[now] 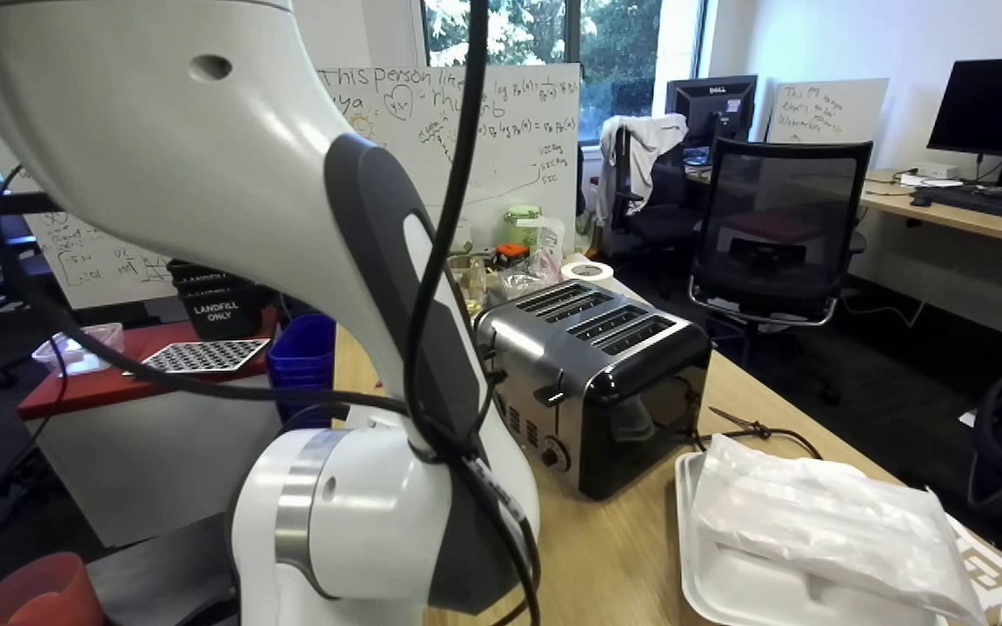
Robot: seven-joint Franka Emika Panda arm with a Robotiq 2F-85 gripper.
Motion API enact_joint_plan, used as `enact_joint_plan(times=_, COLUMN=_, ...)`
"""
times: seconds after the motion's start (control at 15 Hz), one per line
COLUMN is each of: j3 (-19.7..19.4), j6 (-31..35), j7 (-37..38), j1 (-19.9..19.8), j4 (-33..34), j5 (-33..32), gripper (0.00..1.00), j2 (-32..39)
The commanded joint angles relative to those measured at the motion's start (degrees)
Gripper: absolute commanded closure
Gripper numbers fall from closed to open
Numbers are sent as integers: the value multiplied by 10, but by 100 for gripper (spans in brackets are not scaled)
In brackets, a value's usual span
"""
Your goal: Turn the toaster knob
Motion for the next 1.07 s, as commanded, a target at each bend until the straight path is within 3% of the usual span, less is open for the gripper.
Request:
enact_joint_plan(times=0.0, j3=5, j6=13, j7=8, j1=-6, j4=0, j5=-3, gripper=0, j2=-7)
enact_joint_plan(times=0.53, j3=5, j6=15, j7=11, j1=-6, j4=0, j5=-3, gripper=0, j2=-7)
enact_joint_plan(times=1.0, j3=34, j6=70, j7=-20, j1=9, j4=-18, j5=176, gripper=0, j2=-30)
